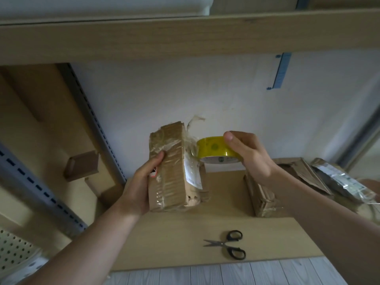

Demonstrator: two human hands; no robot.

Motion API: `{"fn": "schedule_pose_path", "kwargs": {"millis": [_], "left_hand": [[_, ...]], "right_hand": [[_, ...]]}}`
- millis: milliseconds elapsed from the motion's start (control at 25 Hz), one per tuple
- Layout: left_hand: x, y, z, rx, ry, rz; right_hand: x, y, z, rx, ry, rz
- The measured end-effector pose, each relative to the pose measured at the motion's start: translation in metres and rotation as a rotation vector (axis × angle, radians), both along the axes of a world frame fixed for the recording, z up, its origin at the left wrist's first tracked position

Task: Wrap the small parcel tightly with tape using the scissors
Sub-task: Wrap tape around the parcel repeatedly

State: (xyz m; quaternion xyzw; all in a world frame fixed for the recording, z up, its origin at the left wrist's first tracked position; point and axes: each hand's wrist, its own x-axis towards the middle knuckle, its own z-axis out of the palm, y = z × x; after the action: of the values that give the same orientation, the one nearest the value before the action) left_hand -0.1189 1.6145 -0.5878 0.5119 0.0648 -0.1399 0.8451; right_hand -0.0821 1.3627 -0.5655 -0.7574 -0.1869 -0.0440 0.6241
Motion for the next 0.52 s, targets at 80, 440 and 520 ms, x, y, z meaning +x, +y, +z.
{"fn": "schedule_pose_path", "kwargs": {"millis": [80, 440, 520], "left_hand": [[-0.001, 0.000, -0.001, -0.022, -0.033, 0.007], [0.003, 0.009, -0.002, -0.163, -0.187, -0.038], [0.008, 0.011, -0.006, -0.174, -0.166, -0.072]], "right_hand": [[0.007, -0.003, -0.001, 0.151, 0.091, 0.017], [0.013, -0.032, 0.015, -0.452, -0.245, -0.059], [0.017, -0.031, 0.012, -0.538, -0.313, -0.098]]}}
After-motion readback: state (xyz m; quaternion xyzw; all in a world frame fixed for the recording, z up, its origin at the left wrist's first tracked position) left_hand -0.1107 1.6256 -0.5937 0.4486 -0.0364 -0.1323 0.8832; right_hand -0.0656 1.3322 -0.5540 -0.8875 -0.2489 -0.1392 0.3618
